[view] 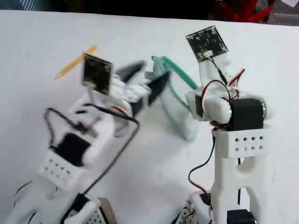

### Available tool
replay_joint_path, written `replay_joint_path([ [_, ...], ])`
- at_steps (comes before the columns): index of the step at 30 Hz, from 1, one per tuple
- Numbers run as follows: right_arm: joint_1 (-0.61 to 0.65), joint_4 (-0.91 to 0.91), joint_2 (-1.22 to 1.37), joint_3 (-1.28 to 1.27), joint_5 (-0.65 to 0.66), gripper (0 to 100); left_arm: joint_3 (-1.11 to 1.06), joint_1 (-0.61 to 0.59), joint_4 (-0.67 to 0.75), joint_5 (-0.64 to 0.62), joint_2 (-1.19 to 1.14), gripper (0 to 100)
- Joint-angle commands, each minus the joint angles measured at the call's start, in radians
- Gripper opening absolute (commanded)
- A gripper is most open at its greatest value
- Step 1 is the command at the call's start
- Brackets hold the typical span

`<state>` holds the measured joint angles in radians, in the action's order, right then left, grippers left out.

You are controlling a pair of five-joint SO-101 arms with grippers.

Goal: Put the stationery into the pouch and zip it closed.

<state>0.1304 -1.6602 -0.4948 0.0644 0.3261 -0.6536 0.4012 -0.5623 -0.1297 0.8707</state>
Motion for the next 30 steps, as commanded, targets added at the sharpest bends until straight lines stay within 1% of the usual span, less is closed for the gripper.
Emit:
replay_joint_path([
  [1, -0.047, 0.025, -0.002, 0.005, 0.000, 1.9, 0.115, -0.170, -0.066, 0.048, 0.025, 24],
  [4, -0.058, 0.021, 0.005, 0.005, 0.000, 1.9, 0.135, -0.311, -0.089, 0.051, -0.016, 24],
  [7, -0.053, 0.019, 0.033, 0.005, 0.000, 1.9, 0.166, -0.426, -0.091, 0.069, -0.142, 24],
  [8, -0.051, 0.019, 0.044, 0.005, 0.000, 1.9, 0.183, -0.449, -0.095, 0.106, -0.206, 24],
  [10, -0.051, 0.019, 0.062, 0.005, 0.000, 1.9, 0.247, -0.478, -0.124, 0.218, -0.363, 24],
  [13, -0.056, 0.019, 0.073, 0.005, 0.000, 1.9, 0.422, -0.519, -0.224, 0.436, -0.650, 24],
  [16, -0.053, 0.018, 0.068, 0.005, 0.000, 1.9, 0.704, -0.575, -0.391, 0.588, -0.952, 24],
  [19, -0.050, 0.018, 0.070, 0.005, 0.000, 1.9, 1.069, -0.625, -0.588, 0.698, -1.237, 24],
  [21, -0.050, 0.019, 0.076, 0.005, 0.000, 1.9, 1.320, -0.651, -0.729, 0.735, -1.419, 24],
  [23, -0.050, 0.019, 0.076, 0.003, 0.000, 1.9, 1.560, -0.670, -0.845, 0.740, -1.586, 24],
  [24, -0.050, 0.019, 0.074, 0.003, 0.000, 1.9, 1.680, -0.679, -0.870, 0.730, -1.670, 24],
  [26, -0.036, 0.021, 0.070, 0.003, 0.000, 1.9, 1.912, -0.702, -0.868, 0.680, -1.836, 24],
  [28, -0.019, 0.018, 0.068, 0.003, 0.000, 1.9, 2.136, -0.722, -0.830, 0.592, -1.998, 22],
  [30, -0.007, 0.018, 0.068, 0.000, -0.002, 1.9, 2.334, -0.728, -0.767, 0.535, -2.158, 20],
])
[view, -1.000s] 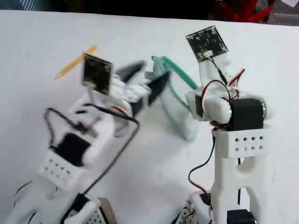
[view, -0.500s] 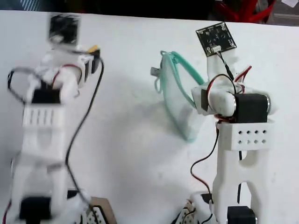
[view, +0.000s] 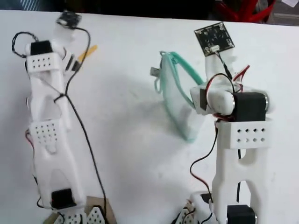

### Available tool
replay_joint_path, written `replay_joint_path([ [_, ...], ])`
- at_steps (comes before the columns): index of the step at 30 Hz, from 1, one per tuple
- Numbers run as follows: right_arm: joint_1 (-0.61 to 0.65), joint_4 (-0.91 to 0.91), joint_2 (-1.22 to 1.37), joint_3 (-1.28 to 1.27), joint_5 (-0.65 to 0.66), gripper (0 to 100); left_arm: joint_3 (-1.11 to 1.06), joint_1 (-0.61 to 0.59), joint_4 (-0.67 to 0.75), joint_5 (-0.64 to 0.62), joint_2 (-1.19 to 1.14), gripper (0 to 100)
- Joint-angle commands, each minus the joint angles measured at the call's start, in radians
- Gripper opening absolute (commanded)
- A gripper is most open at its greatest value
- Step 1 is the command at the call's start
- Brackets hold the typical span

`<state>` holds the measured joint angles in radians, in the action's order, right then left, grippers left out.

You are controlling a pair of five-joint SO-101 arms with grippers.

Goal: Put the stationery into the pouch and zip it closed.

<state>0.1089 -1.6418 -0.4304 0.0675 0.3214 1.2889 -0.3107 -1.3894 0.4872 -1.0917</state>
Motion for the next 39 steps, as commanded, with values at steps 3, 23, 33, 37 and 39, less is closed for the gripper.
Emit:
replay_joint_path([
  [3, 0.035, 0.007, 0.004, -0.026, 0.003, 1.9, 0.368, -0.005, 0.270, -0.087, -0.315, 18],
  [23, 0.044, 0.022, 0.004, -0.069, 0.005, 1.9, 0.379, 0.171, -0.046, 0.376, -0.406, 11],
  [33, 0.010, 0.025, 0.002, -0.069, 0.005, 1.9, 0.381, 0.180, -0.393, 0.204, -0.059, 12],
  [37, 0.005, 0.030, 0.002, -0.068, 0.005, 1.9, 0.367, 0.208, -0.396, -0.107, 0.081, 18],
  [39, 0.005, 0.030, 0.002, -0.069, 0.005, 1.9, 0.348, 0.234, -0.396, -0.328, 0.084, 26],
])
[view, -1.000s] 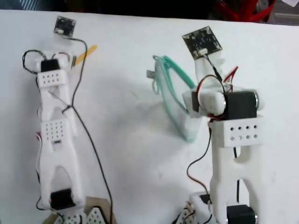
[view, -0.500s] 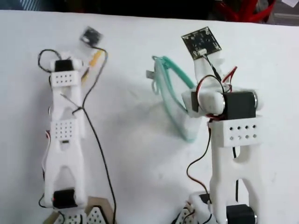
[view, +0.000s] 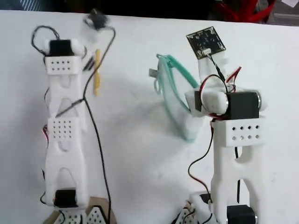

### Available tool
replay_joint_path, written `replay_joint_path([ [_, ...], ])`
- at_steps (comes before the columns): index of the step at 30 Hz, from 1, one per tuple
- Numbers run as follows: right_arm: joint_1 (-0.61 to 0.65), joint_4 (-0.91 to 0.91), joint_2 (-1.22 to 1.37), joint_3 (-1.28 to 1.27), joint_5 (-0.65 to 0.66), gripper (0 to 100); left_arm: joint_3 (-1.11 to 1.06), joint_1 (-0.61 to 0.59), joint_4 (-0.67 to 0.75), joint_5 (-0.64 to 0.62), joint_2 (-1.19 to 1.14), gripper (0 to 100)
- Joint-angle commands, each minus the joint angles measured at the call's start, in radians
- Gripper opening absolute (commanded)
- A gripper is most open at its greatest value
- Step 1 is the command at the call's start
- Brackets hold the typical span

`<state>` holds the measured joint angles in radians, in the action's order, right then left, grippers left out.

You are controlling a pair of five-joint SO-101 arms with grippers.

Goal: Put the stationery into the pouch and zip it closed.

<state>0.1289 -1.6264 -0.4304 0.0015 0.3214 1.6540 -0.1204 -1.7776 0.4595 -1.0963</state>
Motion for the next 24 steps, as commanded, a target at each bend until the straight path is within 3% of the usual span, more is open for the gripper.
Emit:
replay_joint_path([
  [1, -0.015, 0.015, 0.002, -0.003, 0.005, 1.9, -0.037, 0.054, -0.006, -0.391, 0.085, 29],
  [5, -0.015, 0.010, 0.002, -0.003, 0.005, 1.9, -0.175, 0.076, 0.087, -0.512, 0.039, 28],
  [12, -0.015, 0.007, 0.002, -0.003, 0.005, 1.9, -0.244, -0.018, 0.417, -0.753, -0.125, 19],
  [16, -0.015, 0.007, 0.002, -0.005, 0.005, 1.9, -0.212, -0.036, 0.512, -0.764, -0.196, 18],
  [24, -0.012, 0.007, 0.002, -0.005, 0.005, 1.9, -0.196, 0.039, 0.488, -0.663, -0.255, 18],
])
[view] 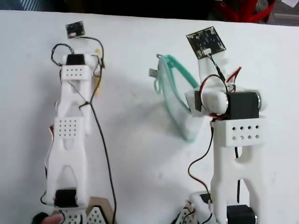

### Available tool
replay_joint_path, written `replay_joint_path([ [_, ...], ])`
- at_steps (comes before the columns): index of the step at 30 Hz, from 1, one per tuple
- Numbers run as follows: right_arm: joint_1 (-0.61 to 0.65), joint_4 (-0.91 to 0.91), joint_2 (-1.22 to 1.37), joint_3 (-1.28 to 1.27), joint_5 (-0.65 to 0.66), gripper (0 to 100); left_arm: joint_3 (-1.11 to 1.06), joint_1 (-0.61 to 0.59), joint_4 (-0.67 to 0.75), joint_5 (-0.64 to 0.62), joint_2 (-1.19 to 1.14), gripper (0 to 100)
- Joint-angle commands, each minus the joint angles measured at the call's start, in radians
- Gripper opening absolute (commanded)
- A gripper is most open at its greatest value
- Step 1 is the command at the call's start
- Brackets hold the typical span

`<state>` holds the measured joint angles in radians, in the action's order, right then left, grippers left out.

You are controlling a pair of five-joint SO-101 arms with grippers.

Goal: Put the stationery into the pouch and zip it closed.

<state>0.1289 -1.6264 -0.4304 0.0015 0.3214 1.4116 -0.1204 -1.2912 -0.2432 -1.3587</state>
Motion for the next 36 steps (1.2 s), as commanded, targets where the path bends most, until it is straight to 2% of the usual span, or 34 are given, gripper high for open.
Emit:
replay_joint_path([
  [1, -0.013, 0.007, 0.002, -0.005, 0.005, 1.9, 0.048, 0.042, 0.000, 0.044, 0.004, 18],
  [4, -0.013, 0.007, 0.002, -0.005, 0.005, 1.9, 0.048, 0.035, -0.006, 0.044, 0.002, 15],
  [7, -0.013, 0.007, 0.002, -0.005, 0.005, 1.9, 0.049, 0.018, -0.008, 0.044, 0.002, 2],
  [9, -0.015, 0.007, 0.002, -0.005, 0.005, 1.9, 0.049, 0.016, -0.017, 0.044, 0.005, 4],
  [13, -0.015, 0.005, 0.002, -0.005, 0.005, 1.9, 0.074, 0.030, -0.049, 0.046, 0.019, 2],
  [17, -0.015, 0.005, 0.002, -0.005, 0.005, 1.9, 0.278, 0.051, -0.239, 0.046, 0.107, 2],
  [20, -0.015, 0.010, 0.004, -0.005, 0.005, 1.9, 0.258, 0.085, -0.358, 0.049, 0.315, 2],
  [23, -0.013, 0.012, 0.008, -0.005, 0.003, 1.9, 0.258, 0.134, -0.488, 0.112, 0.552, 2],
  [28, -0.007, 0.013, 0.007, -0.005, -0.002, 1.9, 0.249, 0.209, -0.497, 0.203, 0.911, 2],
  [36, -0.013, 0.007, 0.012, -0.005, 0.002, 1.9, 0.249, 0.315, -0.500, 0.203, 1.274, 2],
])
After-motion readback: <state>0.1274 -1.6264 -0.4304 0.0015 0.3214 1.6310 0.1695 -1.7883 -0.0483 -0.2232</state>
